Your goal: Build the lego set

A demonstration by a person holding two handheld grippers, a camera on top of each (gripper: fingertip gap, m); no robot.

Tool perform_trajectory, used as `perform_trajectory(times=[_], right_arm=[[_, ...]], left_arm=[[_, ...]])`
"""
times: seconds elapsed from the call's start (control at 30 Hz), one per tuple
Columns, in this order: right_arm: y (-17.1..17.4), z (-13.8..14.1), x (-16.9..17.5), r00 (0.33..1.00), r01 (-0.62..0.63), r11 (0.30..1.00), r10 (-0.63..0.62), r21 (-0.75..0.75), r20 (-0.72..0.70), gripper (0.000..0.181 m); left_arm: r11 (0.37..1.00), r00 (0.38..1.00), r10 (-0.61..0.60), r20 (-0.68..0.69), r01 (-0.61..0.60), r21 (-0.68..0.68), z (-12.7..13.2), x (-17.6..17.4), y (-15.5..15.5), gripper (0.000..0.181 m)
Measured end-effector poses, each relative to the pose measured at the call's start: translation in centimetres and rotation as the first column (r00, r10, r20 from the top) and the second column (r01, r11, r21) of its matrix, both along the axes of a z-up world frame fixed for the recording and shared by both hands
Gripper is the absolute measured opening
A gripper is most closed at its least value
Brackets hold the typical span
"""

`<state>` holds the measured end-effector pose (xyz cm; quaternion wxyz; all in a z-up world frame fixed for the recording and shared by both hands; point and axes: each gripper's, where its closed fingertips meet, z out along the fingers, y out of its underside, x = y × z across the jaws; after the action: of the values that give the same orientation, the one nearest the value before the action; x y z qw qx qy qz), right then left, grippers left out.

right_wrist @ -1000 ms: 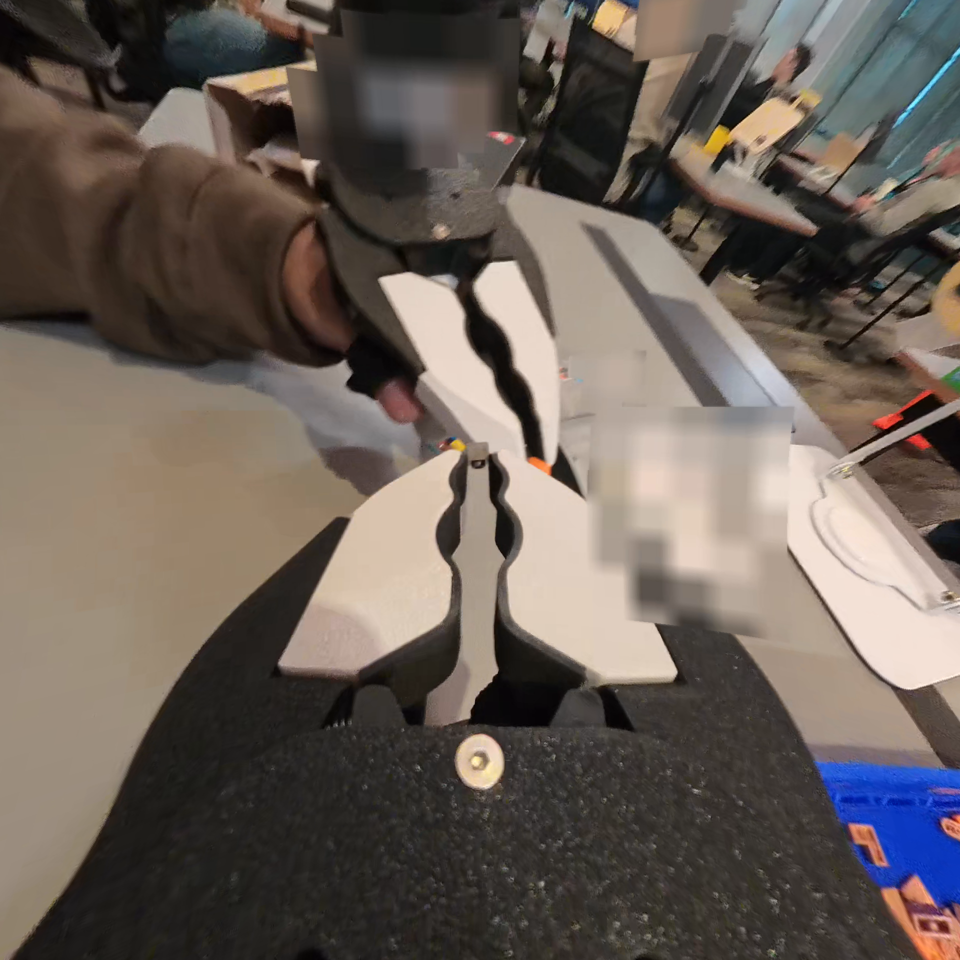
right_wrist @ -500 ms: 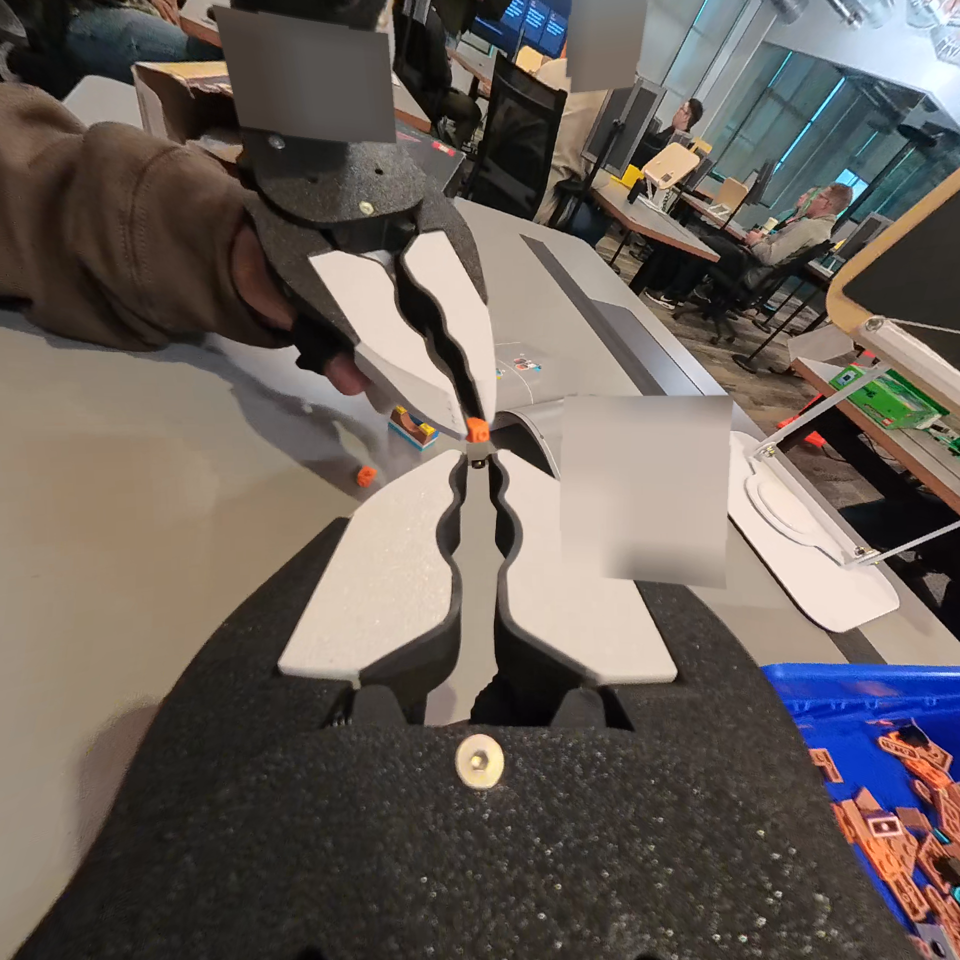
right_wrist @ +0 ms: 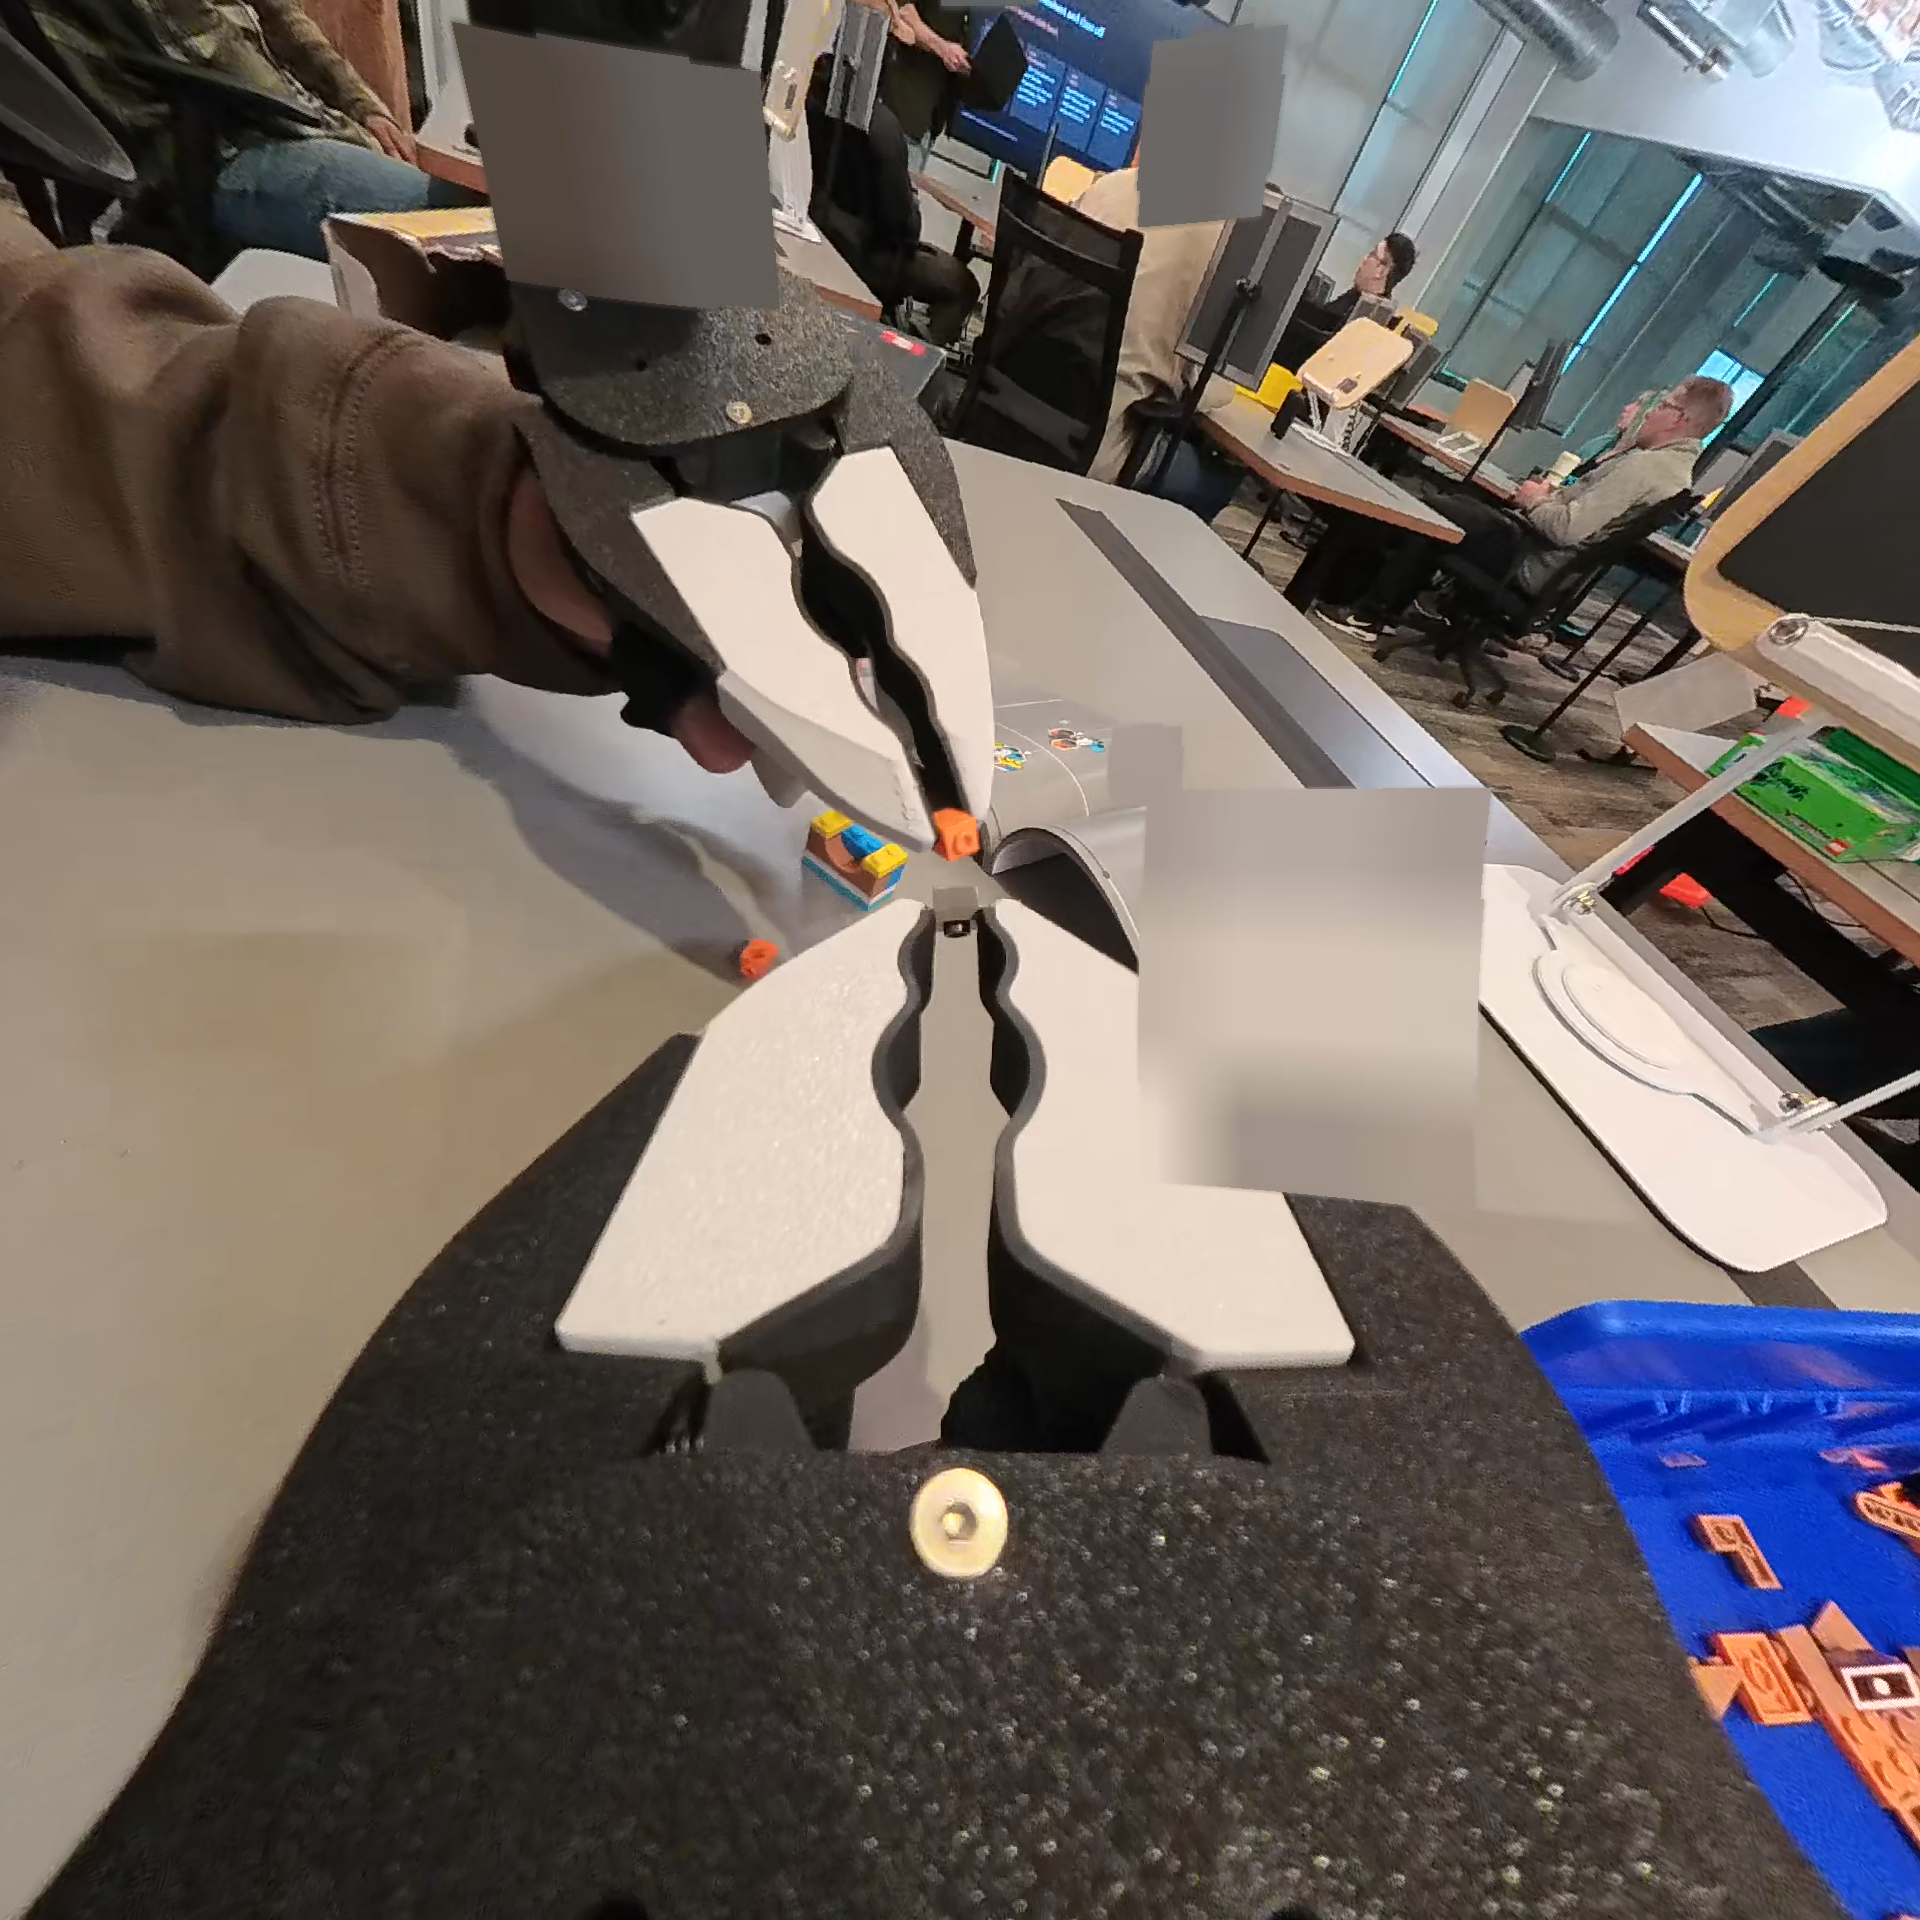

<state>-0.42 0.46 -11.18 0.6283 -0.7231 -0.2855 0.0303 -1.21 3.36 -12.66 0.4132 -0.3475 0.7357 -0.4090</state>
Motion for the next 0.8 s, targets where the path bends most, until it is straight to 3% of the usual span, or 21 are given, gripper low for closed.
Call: perform_trajectory(times=[0.4, 0.8], right_arm=[[-0.9, 0.8, -1.0, 0.996, -0.077, 0.997, 0.079, 0.028, -0.044, 0.007], [-0.8, -1.3, -1.5, 0.994, -0.111, 0.992, 0.112, -0.06, 0.007, 0.007]], left_arm=[[0.997, 0.996, -0.078, -0.052, 0.08, 0.024, -0.8, -0.4, -1.9, 0.008], [0.983, 0.993, -0.076, -0.089, 0.089, 0.161, -1.5, -0.7, -3.0, 0.008]])
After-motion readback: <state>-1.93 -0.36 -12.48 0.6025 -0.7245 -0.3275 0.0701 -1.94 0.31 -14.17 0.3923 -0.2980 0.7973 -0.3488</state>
